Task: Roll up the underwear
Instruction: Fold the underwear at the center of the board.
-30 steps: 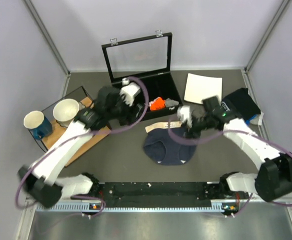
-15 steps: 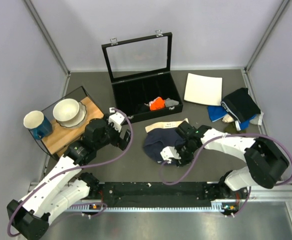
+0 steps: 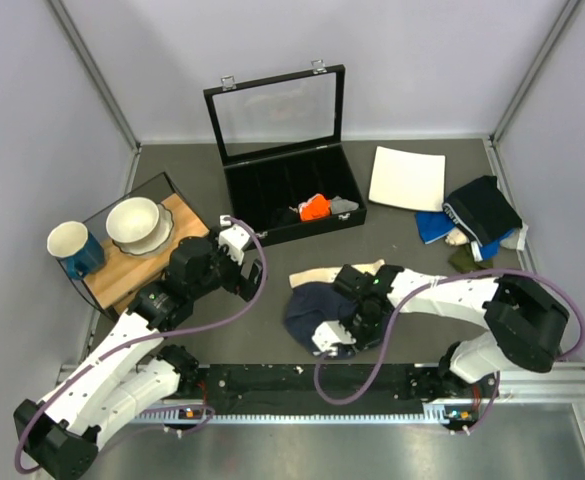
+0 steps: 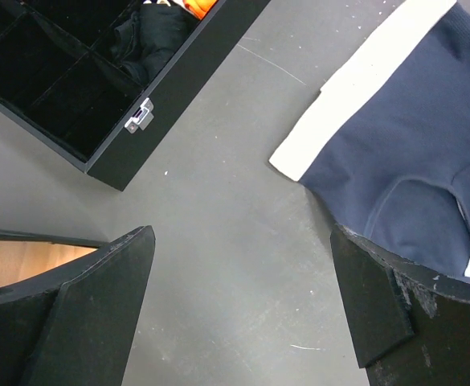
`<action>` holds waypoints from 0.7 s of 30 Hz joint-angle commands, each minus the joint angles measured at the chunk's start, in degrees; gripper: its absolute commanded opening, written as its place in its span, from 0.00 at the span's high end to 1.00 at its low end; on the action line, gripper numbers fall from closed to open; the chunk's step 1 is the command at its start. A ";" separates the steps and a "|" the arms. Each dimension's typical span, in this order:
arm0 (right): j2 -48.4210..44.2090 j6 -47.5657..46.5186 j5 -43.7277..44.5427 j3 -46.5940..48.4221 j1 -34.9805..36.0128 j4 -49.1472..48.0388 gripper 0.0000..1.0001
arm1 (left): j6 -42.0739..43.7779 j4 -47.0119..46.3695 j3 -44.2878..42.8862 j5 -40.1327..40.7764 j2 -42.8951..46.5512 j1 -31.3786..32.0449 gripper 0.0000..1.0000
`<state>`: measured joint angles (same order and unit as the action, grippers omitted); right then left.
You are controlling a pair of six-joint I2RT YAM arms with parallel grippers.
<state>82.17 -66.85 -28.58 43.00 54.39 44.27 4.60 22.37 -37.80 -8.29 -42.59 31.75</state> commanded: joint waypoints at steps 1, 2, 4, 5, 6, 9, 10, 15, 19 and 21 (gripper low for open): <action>2.81 4.08 -9.82 6.29 4.23 4.95 0.76 | -1.17 -3.21 -1.05 -1.81 0.67 -0.19 0.04; 3.78 7.05 -10.70 7.70 4.06 4.86 0.69 | -1.43 -3.47 -1.05 -1.99 0.58 -0.19 0.04; 4.67 9.71 -11.49 12.09 2.57 5.73 0.66 | -3.01 -3.65 -1.05 -3.47 -0.12 -0.19 0.04; 4.32 11.11 -14.11 13.50 -1.35 6.52 0.62 | -3.89 -3.91 -1.05 -4.00 -0.65 -0.19 0.04; 2.92 12.17 -15.18 15.51 -4.00 6.96 0.61 | -6.51 -4.17 -1.05 -4.44 -1.79 -0.19 0.04; -0.07 15.95 -15.90 16.50 -14.38 6.53 0.59 | -14.07 -5.48 -0.61 -7.43 -5.29 -0.28 0.04; -2.52 17.70 -15.02 15.80 -16.92 3.92 0.59 | -16.36 -6.63 0.79 -8.83 -6.27 -0.28 0.05; -5.09 27.99 -2.99 8.34 -23.97 -5.06 0.62 | -27.88 -14.63 3.35 -15.35 -16.88 -0.28 0.19; 1.21 31.68 5.80 8.58 -27.14 -7.97 0.72 | -29.30 -11.92 -2.53 -16.84 -28.32 -0.11 0.31; 3.25 33.71 9.23 9.38 -28.81 -8.23 0.74 | -29.56 -9.90 -6.21 -14.32 -35.06 0.07 0.36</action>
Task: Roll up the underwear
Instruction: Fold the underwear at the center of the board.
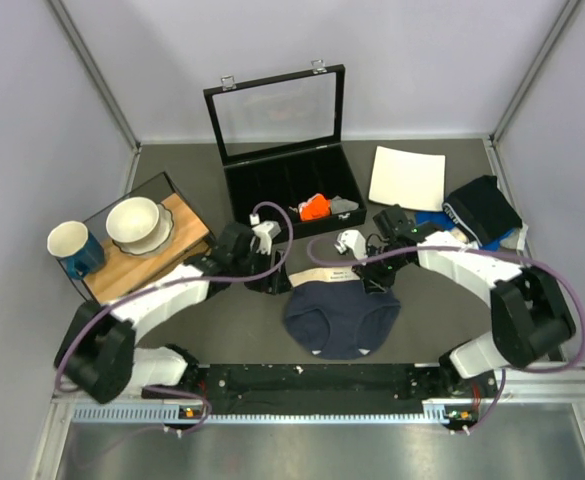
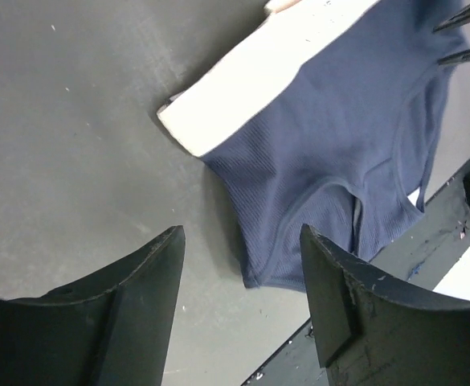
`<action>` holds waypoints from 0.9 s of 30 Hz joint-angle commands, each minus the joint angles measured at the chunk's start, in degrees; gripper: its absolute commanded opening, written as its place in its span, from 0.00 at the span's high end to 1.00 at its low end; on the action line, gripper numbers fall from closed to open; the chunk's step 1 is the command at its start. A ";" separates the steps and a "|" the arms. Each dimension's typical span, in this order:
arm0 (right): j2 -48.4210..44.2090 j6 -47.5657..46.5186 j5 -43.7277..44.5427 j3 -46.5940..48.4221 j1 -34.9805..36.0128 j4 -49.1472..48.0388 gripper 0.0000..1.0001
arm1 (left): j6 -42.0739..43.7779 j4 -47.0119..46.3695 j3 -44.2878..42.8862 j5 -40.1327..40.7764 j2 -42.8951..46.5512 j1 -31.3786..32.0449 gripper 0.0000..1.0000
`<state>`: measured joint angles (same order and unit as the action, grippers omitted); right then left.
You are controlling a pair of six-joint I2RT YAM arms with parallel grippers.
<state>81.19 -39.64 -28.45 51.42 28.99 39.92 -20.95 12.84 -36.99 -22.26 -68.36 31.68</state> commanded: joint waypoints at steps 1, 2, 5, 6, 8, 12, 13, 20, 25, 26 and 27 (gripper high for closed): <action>4.85 6.76 9.98 0.88 -4.55 -3.97 0.75 | -3.84 1.90 -8.17 0.63 -11.25 0.22 0.36; 5.55 7.03 12.51 0.35 -4.73 -4.67 0.75 | -3.31 2.45 -9.14 1.51 -12.92 0.14 0.36; 5.74 7.73 15.60 -0.35 -5.61 -5.82 0.74 | -2.26 2.98 -11.25 2.75 -18.37 0.31 0.38; 5.74 7.82 16.14 -0.44 -5.79 -5.99 0.74 | -2.08 3.24 -12.30 3.10 -19.17 0.40 0.39; 5.74 8.00 17.28 -0.35 -6.31 -6.08 0.74 | -1.12 4.46 -13.54 3.62 -21.45 0.31 0.41; 7.66 7.82 19.56 -0.62 -6.67 -6.44 0.73 | 0.56 6.66 -17.22 4.60 -25.76 0.49 0.43; 8.02 7.82 20.53 -0.70 -6.76 -6.44 0.73 | 0.91 6.93 -17.76 4.42 -26.47 0.49 0.43; 8.29 7.65 19.84 -0.88 -6.93 -6.17 0.72 | 3.46 10.97 -23.03 5.91 -32.01 1.10 0.48; 8.11 7.65 19.57 -0.88 -7.02 -5.91 0.71 | 3.72 11.50 -24.97 3.02 -32.98 1.10 0.56; 7.94 7.65 19.48 -0.88 -6.93 -5.91 0.71 | 3.72 11.50 -25.23 2.67 -33.33 1.28 0.57; 7.93 7.65 19.48 -0.88 -6.93 -5.82 0.71 | 3.90 11.50 -25.58 2.31 -33.42 1.36 0.57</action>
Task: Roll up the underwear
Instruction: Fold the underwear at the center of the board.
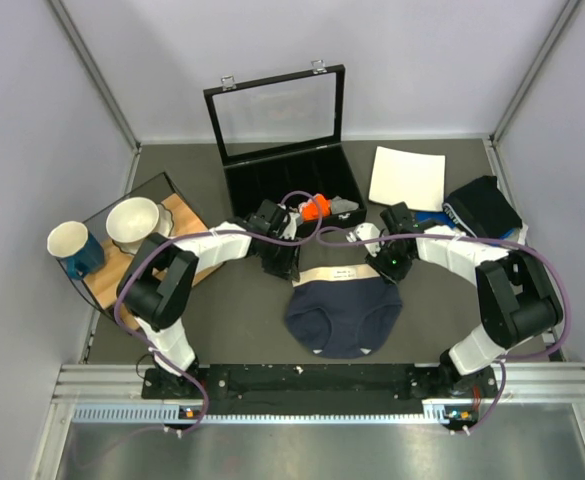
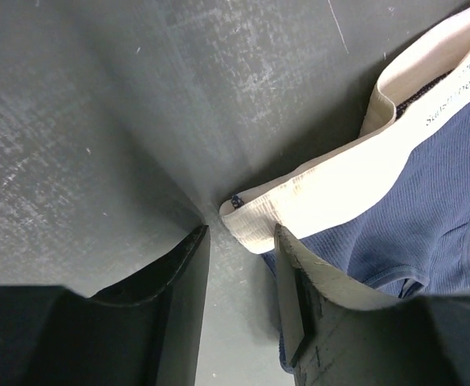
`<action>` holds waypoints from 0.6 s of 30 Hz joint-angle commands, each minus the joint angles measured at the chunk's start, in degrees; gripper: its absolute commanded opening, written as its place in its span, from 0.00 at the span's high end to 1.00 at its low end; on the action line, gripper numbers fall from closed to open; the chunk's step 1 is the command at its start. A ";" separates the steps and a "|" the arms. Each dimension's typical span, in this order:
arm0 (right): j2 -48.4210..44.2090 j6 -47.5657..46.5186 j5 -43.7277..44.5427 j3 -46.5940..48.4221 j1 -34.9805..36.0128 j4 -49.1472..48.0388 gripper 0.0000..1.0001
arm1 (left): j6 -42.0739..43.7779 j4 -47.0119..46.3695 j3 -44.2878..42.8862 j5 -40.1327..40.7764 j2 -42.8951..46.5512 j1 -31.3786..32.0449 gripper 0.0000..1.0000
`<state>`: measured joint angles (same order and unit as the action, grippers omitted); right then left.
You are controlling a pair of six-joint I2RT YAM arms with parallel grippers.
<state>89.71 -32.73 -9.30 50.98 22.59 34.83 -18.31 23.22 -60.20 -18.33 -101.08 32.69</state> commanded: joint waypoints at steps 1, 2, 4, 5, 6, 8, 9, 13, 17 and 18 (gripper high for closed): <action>-0.59 0.74 0.25 -0.44 -0.53 -0.73 0.71 | 1.25 1.21 -2.55 -1.89 -0.96 0.45 0.58; -0.59 0.65 0.16 -0.44 -0.62 -0.64 0.71 | 1.43 1.47 -2.81 -1.89 -1.40 0.62 0.59; -0.77 0.65 0.07 -0.44 -0.53 -0.64 0.71 | 1.69 1.91 -3.86 -1.97 -2.19 0.89 0.65; -0.77 0.65 0.07 -0.44 -0.53 -0.55 0.71 | 1.87 2.17 -4.30 -2.24 -2.80 0.97 0.71; -0.94 0.65 0.07 -0.44 -0.53 -0.55 0.71 | 2.04 2.44 -5.26 -2.07 -3.07 0.98 0.77; -1.12 0.65 -0.02 -0.44 -0.62 -0.55 0.71 | 3.27 3.67 -7.11 -0.23 -3.86 0.98 0.92; -1.21 0.65 -0.10 -0.44 -0.53 -0.46 0.71 | 3.71 5.67 -9.73 1.09 -4.21 0.98 0.94; -1.82 0.56 -0.72 -0.53 -0.53 -0.29 0.71 | 7.49 12.52 -18.18 8.73 -7.11 1.24 1.00; -2.87 0.65 -1.68 -0.62 -0.62 -0.11 0.71 | 10.39 16.32 -24.07 12.17 -9.49 1.50 1.00; -3.14 0.65 -1.95 -0.62 -0.70 -0.03 0.71 | 10.66 16.68 -25.30 12.09 -9.49 1.50 1.00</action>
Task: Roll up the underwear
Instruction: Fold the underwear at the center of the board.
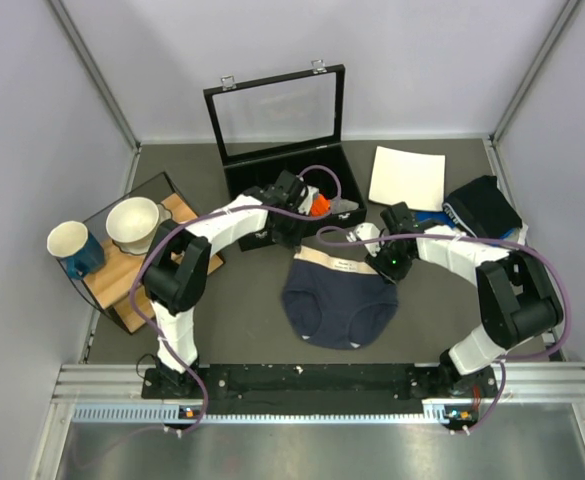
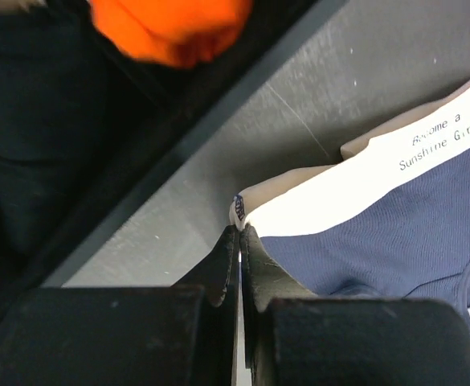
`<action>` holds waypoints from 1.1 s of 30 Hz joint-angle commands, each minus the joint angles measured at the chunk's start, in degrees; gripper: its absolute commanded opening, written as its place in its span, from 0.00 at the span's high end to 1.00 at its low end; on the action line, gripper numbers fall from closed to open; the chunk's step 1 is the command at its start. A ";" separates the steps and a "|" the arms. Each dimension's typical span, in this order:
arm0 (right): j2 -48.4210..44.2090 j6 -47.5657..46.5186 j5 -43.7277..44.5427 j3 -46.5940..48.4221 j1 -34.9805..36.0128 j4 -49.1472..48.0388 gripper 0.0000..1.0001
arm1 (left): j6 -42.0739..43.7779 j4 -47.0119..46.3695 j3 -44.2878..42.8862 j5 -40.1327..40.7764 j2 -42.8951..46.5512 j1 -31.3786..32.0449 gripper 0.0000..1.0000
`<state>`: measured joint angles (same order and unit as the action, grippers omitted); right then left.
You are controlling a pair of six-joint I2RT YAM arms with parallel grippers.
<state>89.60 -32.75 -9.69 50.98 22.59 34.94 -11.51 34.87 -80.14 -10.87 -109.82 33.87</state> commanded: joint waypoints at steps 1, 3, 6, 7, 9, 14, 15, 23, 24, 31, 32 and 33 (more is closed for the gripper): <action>-3.38 0.67 -2.25 -0.53 -0.70 -0.05 0.70 | 3.95 5.46 -5.81 4.63 -0.57 0.41 0.99; -4.87 0.67 -3.05 -0.45 -0.97 0.13 0.68 | 4.12 5.73 -6.00 4.98 0.65 0.50 0.87; -8.72 1.02 -4.89 -0.01 -2.54 0.22 0.65 | 4.56 5.73 -5.12 5.60 4.25 0.58 0.77; -10.22 1.02 -6.98 0.34 -4.12 0.30 0.64 | 5.00 5.65 -4.77 6.30 5.57 0.59 0.75; -15.30 0.76 -10.24 0.61 -5.62 0.65 0.61 | 5.62 5.29 -3.54 7.35 10.22 0.50 0.72; -26.65 -16.60 -28.77 -0.44 -6.24 7.76 0.45 | 8.96 2.14 2.16 12.26 26.62 0.50 0.54; -28.76 -20.47 -31.59 -1.40 -6.15 8.73 0.25 | 8.87 -0.48 6.09 12.80 29.55 0.41 0.47; -24.86 -41.26 -44.98 -4.06 -4.23 14.63 0.03 | -7.99 -19.67 39.23 2.62 59.36 -2.49 0.04; -23.61 -40.12 -44.45 -2.92 -2.74 14.55 0.04 | -9.92 -19.75 40.84 1.05 59.98 -2.49 0.07; -15.17 -18.60 -35.85 3.60 0.00 8.31 0.02 | -19.61 -31.01 50.96 -6.89 52.72 -0.74 0.26; -14.46 -17.53 -35.49 3.51 0.00 7.78 0.02 | -19.61 -30.92 50.09 -6.53 51.13 -0.73 0.26; -13.85 -17.00 -35.48 3.08 0.00 7.08 0.01 | -19.43 -31.18 49.56 -6.09 49.37 -0.38 0.26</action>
<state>73.67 -58.22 -46.57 51.40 22.11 45.34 -26.85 12.64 -28.84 -14.31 -56.16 32.38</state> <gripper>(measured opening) 0.978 0.742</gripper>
